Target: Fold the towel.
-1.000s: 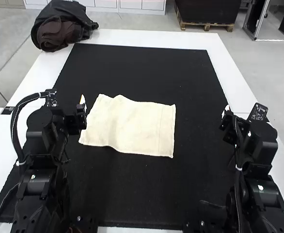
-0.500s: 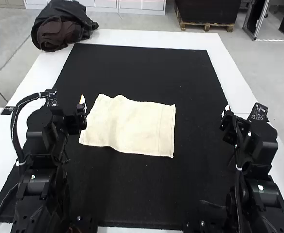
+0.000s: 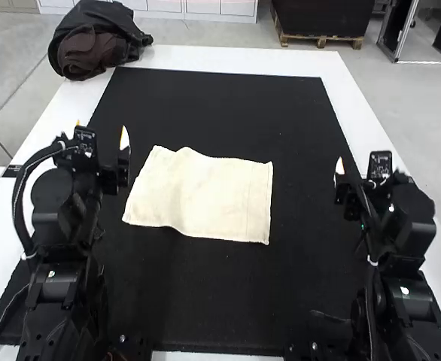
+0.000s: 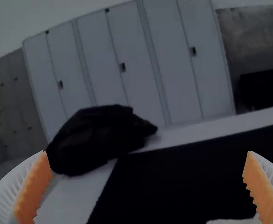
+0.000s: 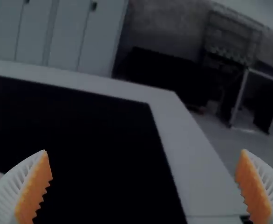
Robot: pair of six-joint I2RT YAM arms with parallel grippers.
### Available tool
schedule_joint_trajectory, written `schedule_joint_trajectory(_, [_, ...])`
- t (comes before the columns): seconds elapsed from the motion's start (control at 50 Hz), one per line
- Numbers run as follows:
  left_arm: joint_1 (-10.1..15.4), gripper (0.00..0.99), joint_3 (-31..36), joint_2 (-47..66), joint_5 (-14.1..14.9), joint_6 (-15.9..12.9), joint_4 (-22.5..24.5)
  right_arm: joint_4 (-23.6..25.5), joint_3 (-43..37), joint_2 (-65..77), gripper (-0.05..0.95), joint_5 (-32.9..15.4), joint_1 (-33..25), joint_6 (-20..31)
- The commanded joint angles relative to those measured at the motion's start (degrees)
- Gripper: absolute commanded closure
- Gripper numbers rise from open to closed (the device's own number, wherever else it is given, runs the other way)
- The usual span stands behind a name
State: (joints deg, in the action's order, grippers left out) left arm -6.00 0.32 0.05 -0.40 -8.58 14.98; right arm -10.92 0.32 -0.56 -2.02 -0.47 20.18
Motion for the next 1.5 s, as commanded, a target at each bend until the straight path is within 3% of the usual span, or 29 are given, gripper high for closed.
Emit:
schedule_joint_trajectory(0.0, [-0.1, 0.036, 0.1, -0.2, -2.1, -1.4, 1.9, -2.5, -0.2, 0.5, -0.01, 4.3, -0.8, 4.2])
schedule_joint_trajectory(0.26, [-0.2, 0.036, 6.4, 7.7, -3.6, -1.4, 4.2, -6.9, 6.2, -4.8, 0.0, 3.5, -3.0, 1.4])
schedule_joint_trajectory(0.42, [-0.1, 0.036, 20.2, 28.3, -3.6, 0.3, 6.6, -8.7, 23.0, -30.5, 0.0, 4.1, -3.9, -9.7])
schedule_joint_trajectory(0.48, [-0.2, 0.036, 26.8, 37.6, -3.6, 0.9, 5.8, -5.6, 32.3, -43.6, 0.0, 6.1, -4.3, -12.6])
schedule_joint_trajectory(0.56, [-0.5, 0.036, 35.0, 49.5, -3.5, 2.3, 3.0, 4.1, 43.1, -57.3, -0.01, 11.6, -4.5, -16.2])
schedule_joint_trajectory(0.66, [-1.7, 0.038, 40.2, 58.2, -3.1, 3.0, 0.0, 9.2, 49.2, -66.7, -0.01, 12.4, -4.2, -16.4])
schedule_joint_trajectory(0.8, [-1.9, 0.038, 40.2, 61.6, -3.0, 3.5, -0.6, 8.8, 48.4, -67.3, -0.01, 11.6, -3.4, -16.0])
schedule_joint_trajectory(0.88, [-1.3, 0.038, 37.6, 61.5, -6.7, 2.5, -0.4, 8.8, 46.0, -67.2, -0.01, 11.5, -2.6, -15.9])
schedule_joint_trajectory(1.04, [1.4, 0.036, 30.4, 61.4, -9.2, 1.8, 0.4, 6.4, 38.7, -67.2, -0.01, 9.1, 0.4, -16.3])
schedule_joint_trajectory(1.14, [2.8, 0.038, 28.2, 61.9, -9.1, 1.7, -1.5, 2.1, 34.8, -67.2, -0.01, 8.2, 2.8, -16.4])
schedule_joint_trajectory(1.22, [3.5, 0.038, 28.2, 64.1, -8.8, 1.5, -4.7, 1.8, 33.5, -67.5, 0.0, 7.6, 5.0, -16.4])
schedule_joint_trajectory(1.32, [3.4, 0.038, 29.5, 67.3, -8.7, 1.4, -7.2, 2.0, 32.9, -69.0, 0.0, 8.5, 8.5, -16.8])
schedule_joint_trajectory(1.48, [2.0, 0.038, 32.2, 72.9, -5.7, 1.2, -7.7, 2.7, 33.3, -72.8, -0.01, 7.8, 13.0, -19.7])
